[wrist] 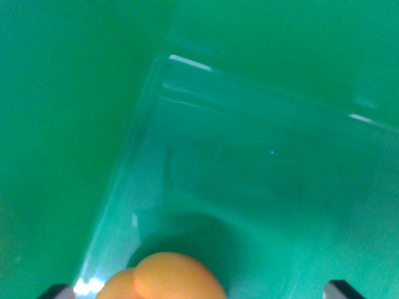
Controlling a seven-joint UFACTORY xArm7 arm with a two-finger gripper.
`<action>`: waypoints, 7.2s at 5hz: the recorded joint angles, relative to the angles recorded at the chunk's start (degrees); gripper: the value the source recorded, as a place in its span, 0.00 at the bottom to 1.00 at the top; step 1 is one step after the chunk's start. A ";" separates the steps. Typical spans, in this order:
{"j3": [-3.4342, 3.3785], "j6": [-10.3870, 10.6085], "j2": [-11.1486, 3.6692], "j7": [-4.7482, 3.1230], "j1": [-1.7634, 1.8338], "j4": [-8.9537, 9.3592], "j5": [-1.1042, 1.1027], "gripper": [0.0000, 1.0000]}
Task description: Pick fruit
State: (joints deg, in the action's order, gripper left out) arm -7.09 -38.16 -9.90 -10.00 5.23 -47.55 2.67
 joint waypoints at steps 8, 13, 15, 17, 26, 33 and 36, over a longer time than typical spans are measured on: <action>-0.58 4.71 -0.84 -1.28 0.60 3.67 -0.18 0.00; -0.67 5.41 -0.96 -1.47 0.69 4.21 -0.21 0.00; -0.67 5.41 -0.96 -1.47 0.69 4.21 -0.21 0.00; -0.67 5.41 -0.96 -1.47 0.69 4.21 -0.21 1.00; -0.65 3.12 -0.17 -1.45 0.66 2.72 -0.15 1.00; -0.59 -3.40 2.10 -1.38 0.55 -1.55 0.01 1.00; -0.58 -5.57 2.85 -1.35 0.51 -2.97 0.06 1.00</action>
State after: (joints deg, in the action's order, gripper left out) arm -7.66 -43.73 -7.04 -11.35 5.74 -50.53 2.73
